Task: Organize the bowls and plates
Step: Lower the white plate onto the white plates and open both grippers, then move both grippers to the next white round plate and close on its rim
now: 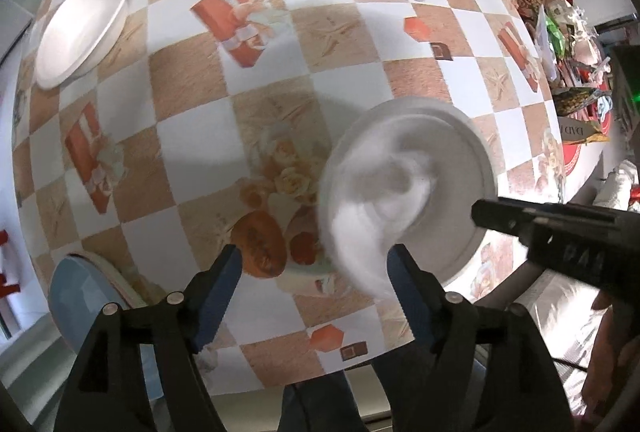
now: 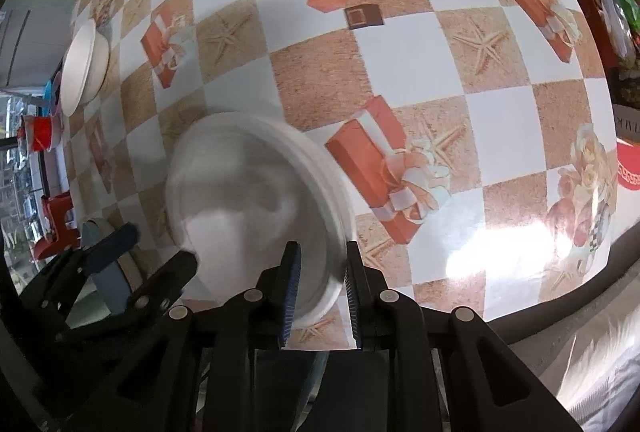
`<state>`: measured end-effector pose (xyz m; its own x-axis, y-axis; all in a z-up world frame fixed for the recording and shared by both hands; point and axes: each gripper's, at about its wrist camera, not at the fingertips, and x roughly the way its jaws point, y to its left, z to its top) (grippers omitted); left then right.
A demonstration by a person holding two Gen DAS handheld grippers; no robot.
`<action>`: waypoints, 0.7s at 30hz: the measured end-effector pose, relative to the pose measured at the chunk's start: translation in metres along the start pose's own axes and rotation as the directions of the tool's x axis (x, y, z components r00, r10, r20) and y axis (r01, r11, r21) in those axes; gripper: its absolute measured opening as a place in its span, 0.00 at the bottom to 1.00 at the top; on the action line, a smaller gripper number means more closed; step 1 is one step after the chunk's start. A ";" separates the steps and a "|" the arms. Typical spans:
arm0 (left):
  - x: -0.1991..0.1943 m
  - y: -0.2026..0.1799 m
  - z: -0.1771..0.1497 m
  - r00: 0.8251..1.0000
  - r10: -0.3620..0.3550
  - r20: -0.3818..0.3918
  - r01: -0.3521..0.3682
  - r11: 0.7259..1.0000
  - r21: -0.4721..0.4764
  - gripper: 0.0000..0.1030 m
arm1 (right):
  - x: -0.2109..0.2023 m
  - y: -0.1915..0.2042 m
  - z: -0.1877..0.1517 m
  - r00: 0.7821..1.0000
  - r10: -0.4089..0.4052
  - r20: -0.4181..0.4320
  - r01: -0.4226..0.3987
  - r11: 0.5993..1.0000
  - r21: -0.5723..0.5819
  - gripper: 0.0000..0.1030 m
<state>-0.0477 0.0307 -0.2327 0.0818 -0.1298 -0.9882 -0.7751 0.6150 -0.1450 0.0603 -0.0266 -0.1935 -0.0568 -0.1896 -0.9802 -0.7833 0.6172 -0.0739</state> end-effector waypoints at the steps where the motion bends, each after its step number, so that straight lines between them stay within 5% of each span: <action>1: -0.001 0.004 -0.002 1.000 0.002 -0.001 -0.002 1.000 -0.011 0.76 | 0.000 -0.001 0.002 1.000 -0.001 -0.002 0.001 1.000 0.006 0.25; 3: -0.003 0.014 -0.006 1.000 0.000 0.000 0.000 0.999 -0.037 0.76 | -0.003 -0.006 0.003 1.000 -0.002 0.005 0.002 1.000 0.017 0.70; 4: -0.005 0.018 -0.007 1.000 -0.002 0.002 0.002 0.999 -0.053 0.76 | -0.004 -0.006 0.003 1.000 -0.005 0.014 0.005 1.000 0.019 0.77; 13: -0.026 0.042 -0.010 0.999 -0.017 0.044 0.023 0.991 -0.133 0.76 | -0.019 -0.014 0.008 0.999 -0.019 0.051 0.016 0.998 0.054 0.79; 21: -0.051 0.054 0.008 0.993 -0.017 0.116 0.037 0.984 -0.173 0.76 | -0.029 0.017 0.025 0.998 0.000 0.069 0.001 1.000 -0.018 0.79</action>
<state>-0.0889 0.0768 -0.1904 0.1669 -0.0488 -0.9848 -0.8681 0.4662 -0.1702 0.0637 0.0085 -0.1707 -0.0142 -0.1360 -0.9906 -0.7942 0.6034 -0.0715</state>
